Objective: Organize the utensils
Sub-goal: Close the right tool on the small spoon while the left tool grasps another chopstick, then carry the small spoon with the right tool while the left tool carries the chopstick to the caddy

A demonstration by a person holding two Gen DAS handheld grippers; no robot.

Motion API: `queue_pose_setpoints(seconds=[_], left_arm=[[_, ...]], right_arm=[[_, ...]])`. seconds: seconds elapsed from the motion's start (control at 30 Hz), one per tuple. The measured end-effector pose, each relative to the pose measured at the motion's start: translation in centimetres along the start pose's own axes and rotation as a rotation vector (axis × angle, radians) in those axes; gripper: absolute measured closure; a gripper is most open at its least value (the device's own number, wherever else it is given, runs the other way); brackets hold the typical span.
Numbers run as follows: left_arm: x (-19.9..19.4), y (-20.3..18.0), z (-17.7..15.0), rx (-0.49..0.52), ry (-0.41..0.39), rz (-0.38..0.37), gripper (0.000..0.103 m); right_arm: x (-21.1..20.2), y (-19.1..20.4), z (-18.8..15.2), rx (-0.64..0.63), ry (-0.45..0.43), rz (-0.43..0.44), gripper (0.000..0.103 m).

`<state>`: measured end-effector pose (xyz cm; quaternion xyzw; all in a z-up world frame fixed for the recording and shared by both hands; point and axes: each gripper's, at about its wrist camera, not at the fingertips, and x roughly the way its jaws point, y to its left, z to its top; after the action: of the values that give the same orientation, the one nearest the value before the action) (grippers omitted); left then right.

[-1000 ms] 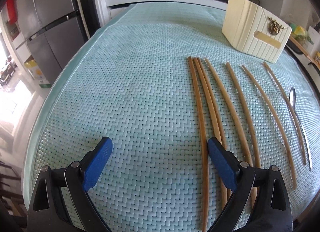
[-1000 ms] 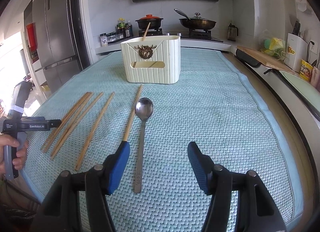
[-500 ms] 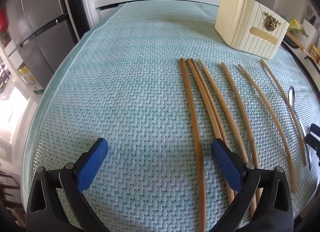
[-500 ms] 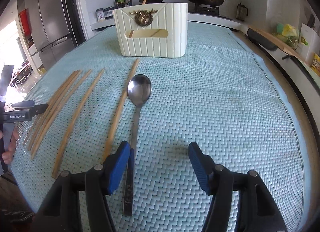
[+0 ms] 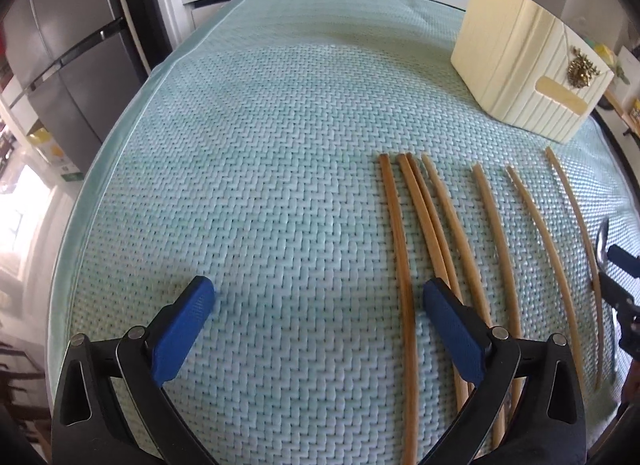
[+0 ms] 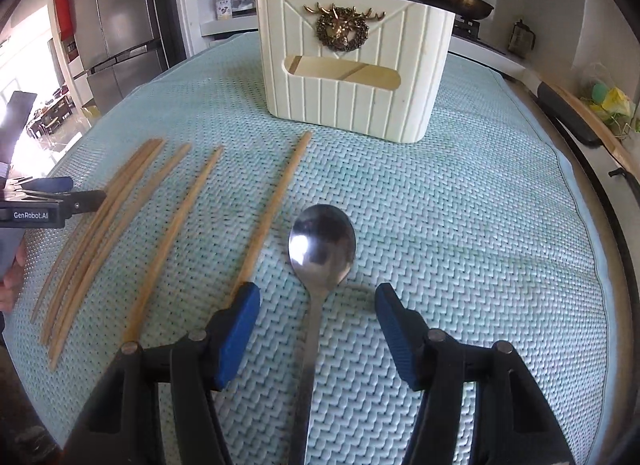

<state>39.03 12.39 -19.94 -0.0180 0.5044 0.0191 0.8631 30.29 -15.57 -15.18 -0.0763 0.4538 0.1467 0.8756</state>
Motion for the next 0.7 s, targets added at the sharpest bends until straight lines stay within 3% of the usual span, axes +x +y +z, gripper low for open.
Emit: queue_pose_setpoints(seconds=[0.17,0.27,0.47,0.57,0.63,0.67,0.7], left_arm=[[1.1,-0.9,2.2,0.032,0.049,-0.012,0.000],[1.3,-1.6,2.9,0.062,0.038,-0.023,0.009],[0.9,-3.3,3.3,0.107,0.038,-0.052,0.045],[0.4,-4.3,2.7,0.131,0.026,-0.065,0.066],[0.0,-5.1,2.1,0.141,0.017,-0.082,0.091],[-0.2,-5.4,1.9,0.143,0.015,-0.094,0.099],[-0.2,-5.4,1.9,0.140,0.012,-0.101,0.098]], right_arm=[[1.1,0.0,1.7,0.007,0.003,-0.006,0.047],[1.5,-0.2,2.5,0.019,0.001,-0.017,0.055],[1.7,-0.7,3.1,0.040,-0.015,-0.023,0.067],[1.8,-1.0,3.2,0.048,-0.026,-0.021,0.067],[1.9,-1.1,3.3,0.045,-0.032,-0.027,0.067],[2.0,-1.3,3.5,0.044,-0.035,-0.027,0.067],[2.1,-1.3,3.6,0.046,-0.036,-0.025,0.067]])
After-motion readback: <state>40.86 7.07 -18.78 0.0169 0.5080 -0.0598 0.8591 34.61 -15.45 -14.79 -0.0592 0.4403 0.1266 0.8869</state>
